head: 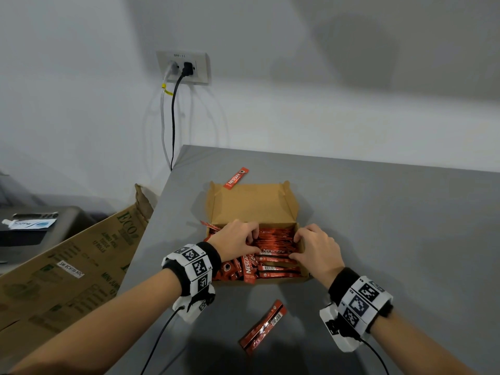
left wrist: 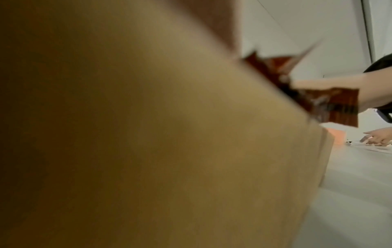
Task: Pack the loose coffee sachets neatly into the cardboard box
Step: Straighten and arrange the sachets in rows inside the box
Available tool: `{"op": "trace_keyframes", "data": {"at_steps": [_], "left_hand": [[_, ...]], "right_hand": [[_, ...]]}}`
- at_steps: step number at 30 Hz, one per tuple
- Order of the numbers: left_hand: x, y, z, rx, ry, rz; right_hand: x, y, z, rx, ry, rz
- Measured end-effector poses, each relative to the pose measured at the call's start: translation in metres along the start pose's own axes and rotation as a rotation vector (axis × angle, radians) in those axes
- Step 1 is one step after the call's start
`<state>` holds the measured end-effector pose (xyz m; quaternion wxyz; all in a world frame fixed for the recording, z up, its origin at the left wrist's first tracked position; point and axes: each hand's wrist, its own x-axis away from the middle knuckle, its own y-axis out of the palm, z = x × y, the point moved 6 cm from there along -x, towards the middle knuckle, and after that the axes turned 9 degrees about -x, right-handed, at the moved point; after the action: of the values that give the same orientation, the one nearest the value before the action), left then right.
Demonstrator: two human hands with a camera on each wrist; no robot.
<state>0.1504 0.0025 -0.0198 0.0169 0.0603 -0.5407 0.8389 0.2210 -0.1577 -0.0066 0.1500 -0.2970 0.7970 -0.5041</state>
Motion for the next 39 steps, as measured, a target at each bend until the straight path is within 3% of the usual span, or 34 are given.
{"op": "trace_keyframes", "data": {"at_steps": [3,5,7,10,18,20,21,23,25,28,34,39], "left_hand": [[0.0,0.0,0.001,-0.008,0.003,0.007],[0.0,0.0,0.001,-0.013,0.003,0.017],[0.0,0.0,0.001,-0.023,0.003,0.024],[0.001,0.0,0.001,-0.028,0.003,0.026],[0.001,-0.001,0.001,-0.026,-0.005,0.019],[0.001,-0.002,0.001,-0.02,-0.007,0.019],[0.0,-0.002,0.001,-0.016,-0.008,0.018],[0.001,-0.002,0.001,-0.015,-0.008,0.014],[0.0,-0.002,0.002,-0.015,-0.002,0.019],[0.0,-0.002,0.003,-0.012,-0.005,0.022],[0.0,-0.001,0.002,-0.011,-0.007,0.014],[0.001,-0.002,0.002,-0.016,-0.005,0.024]], "right_hand": [[0.004,-0.006,-0.008,0.075,-0.053,0.077],[0.007,-0.009,-0.019,0.141,-0.183,0.142],[0.01,0.001,-0.028,0.184,-0.299,0.031],[0.013,0.018,-0.029,0.254,-0.324,-0.17],[0.001,0.024,-0.041,0.443,-0.357,-0.217],[0.0,0.021,-0.045,0.464,-0.405,-0.147],[0.0,0.018,-0.047,0.44,-0.416,-0.11],[-0.001,0.015,-0.041,0.268,-0.394,-0.175],[-0.003,0.006,-0.033,-0.043,-0.29,-0.256],[-0.009,-0.008,-0.018,-0.442,-0.121,-0.216],[-0.012,0.0,-0.005,-0.43,-0.09,-0.168],[-0.008,-0.002,-0.028,-0.33,-0.312,-0.115]]}}
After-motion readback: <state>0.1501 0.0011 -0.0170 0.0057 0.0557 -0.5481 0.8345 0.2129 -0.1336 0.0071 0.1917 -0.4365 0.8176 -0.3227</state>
